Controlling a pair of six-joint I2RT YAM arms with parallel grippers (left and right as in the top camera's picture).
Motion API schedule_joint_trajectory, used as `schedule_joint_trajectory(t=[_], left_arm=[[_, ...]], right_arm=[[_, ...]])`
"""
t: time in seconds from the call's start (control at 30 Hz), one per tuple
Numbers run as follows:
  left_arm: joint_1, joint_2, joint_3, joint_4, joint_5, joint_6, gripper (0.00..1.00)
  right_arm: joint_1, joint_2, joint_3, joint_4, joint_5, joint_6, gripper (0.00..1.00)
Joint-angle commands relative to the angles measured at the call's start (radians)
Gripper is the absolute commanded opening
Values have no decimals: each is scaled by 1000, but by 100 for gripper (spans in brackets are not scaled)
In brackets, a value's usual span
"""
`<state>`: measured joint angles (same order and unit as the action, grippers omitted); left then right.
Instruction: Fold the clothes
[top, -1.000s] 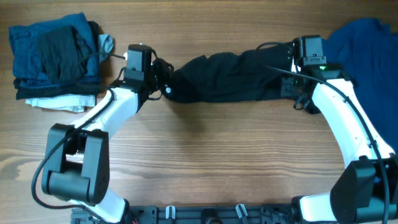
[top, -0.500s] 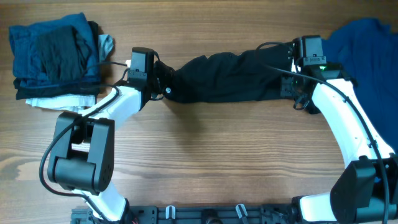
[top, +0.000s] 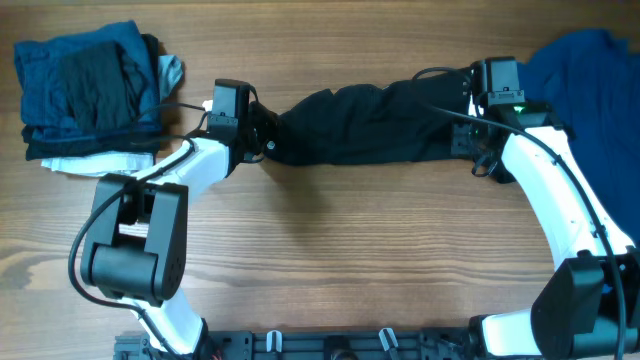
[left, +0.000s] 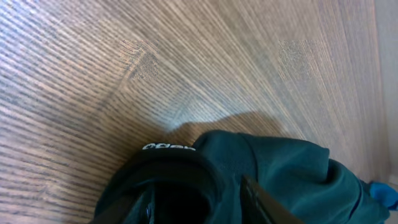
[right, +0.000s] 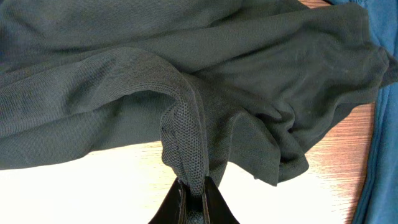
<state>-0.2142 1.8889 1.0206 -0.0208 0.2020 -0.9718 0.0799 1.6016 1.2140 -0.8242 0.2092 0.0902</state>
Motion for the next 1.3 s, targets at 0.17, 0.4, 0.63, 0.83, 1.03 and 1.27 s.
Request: schedule_joint_trajectory(t=[0.17, 0.4, 0.63, 0.83, 1.03, 1.27], left_arm=[[3, 14, 12, 7, -47, -9, 38], [3, 19, 12, 9, -66, -9, 37], [3, 35, 12, 24, -66, -9, 39], [3, 42, 12, 47, -65, -9, 18], [43, 4, 12, 137, -3, -1, 4], [139, -196, 12, 159, 132, 83, 4]], right_arm=[[6, -6, 5, -1, -8, 18, 4], [6, -6, 5, -1, -8, 19, 4], [6, -6, 5, -1, -7, 19, 4], [6, -6, 5, -6, -7, 18, 4], [6, -17, 24, -24, -7, 70, 4], [4, -137, 131, -158, -7, 114, 4]])
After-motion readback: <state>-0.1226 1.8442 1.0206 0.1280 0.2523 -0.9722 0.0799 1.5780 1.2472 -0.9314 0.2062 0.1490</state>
